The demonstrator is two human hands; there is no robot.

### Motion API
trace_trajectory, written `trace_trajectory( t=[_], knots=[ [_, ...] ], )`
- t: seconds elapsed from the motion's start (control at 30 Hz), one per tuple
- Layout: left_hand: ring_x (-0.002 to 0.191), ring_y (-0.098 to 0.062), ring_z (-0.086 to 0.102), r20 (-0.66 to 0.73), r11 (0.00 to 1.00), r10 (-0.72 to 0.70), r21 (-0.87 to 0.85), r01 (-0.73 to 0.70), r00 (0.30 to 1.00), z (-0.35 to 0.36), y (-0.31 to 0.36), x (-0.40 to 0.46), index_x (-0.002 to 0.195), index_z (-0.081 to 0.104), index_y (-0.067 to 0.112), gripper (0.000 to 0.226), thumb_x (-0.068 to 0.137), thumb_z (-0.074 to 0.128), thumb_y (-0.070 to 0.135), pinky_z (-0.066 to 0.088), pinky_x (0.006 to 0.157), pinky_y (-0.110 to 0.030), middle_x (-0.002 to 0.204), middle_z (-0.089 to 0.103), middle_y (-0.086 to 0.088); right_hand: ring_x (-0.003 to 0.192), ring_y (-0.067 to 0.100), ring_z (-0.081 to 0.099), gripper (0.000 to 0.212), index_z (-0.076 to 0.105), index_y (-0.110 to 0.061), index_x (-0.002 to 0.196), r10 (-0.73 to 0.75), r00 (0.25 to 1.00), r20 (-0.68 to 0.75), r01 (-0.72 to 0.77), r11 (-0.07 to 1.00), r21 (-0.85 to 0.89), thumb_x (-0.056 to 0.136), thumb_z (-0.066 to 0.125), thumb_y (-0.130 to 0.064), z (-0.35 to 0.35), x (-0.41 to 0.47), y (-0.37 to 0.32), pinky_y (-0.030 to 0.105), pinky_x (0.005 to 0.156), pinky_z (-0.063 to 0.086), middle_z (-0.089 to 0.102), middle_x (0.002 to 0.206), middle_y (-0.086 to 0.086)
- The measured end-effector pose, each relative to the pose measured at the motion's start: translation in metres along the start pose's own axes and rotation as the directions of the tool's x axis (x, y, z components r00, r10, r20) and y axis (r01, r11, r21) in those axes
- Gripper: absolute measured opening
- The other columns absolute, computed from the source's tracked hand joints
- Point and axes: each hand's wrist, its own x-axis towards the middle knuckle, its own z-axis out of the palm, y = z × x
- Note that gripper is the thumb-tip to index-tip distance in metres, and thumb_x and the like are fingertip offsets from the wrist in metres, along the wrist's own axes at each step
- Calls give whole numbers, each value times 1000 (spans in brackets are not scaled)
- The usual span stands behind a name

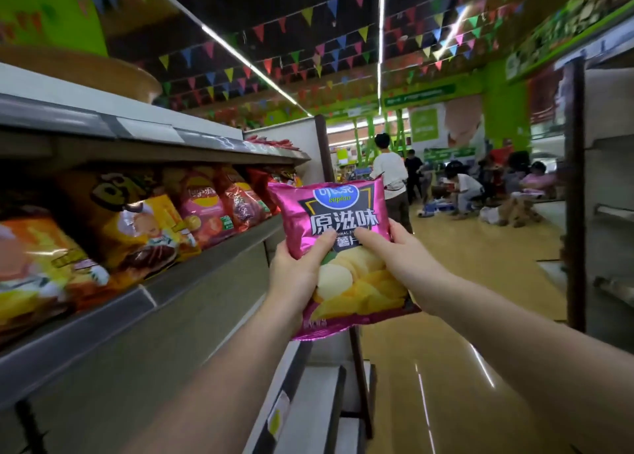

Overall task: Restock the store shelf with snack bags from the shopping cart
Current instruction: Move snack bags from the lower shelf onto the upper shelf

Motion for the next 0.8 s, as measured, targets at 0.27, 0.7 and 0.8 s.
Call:
trace_trajectory(
  t=[0.27,0.7,0.8],
  knots=[
    [93,-25,70,-94,998,20,68,-13,995,52,-51,126,106,67,17,50,66,80,44,54,90,-45,101,74,-5,99,19,65,44,51,-33,115,-26,983,180,21,999,32,76,70,-40,-29,148,68,43,93,51,66,111,-4],
    [123,-24,51,-395,940,158,341,-15,905,65,-66,294,149,18,32,102,66,67,67,39,107,-44,138,50,0,113,17,56,67,47,-30,131,-176,938,298,210,974,-87,73,66,-57,8,364,110,39,102,42,59,124,-7],
    [124,-25,49,-424,904,218,428,-18,879,48,-69,325,150,14,28,89,81,63,54,36,109,-42,139,48,-2,115,17,54,62,48,-28,131,-206,926,317,235,970,-55,77,65,-51,31,395,111,36,103,40,58,128,-4]
  ],
)
